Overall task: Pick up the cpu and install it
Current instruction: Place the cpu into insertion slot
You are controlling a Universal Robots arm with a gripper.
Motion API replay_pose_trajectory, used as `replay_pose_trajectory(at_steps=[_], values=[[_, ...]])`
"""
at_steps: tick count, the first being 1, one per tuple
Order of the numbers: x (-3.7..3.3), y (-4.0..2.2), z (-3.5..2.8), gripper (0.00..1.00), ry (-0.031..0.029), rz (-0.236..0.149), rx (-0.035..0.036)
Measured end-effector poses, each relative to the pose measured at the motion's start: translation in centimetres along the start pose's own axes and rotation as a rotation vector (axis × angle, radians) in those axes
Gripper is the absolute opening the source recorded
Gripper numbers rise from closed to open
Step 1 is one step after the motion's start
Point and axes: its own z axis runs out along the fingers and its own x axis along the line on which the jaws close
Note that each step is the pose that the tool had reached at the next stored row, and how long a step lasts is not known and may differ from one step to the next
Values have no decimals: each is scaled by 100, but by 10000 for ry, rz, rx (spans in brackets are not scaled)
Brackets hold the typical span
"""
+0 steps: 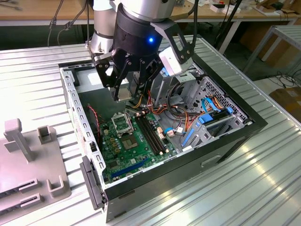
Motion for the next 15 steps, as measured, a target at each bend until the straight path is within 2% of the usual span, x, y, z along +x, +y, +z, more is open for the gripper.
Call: replay_pose_trajectory(at_steps=[15], values=[[-2, -2, 35, 47, 0, 0, 1]])
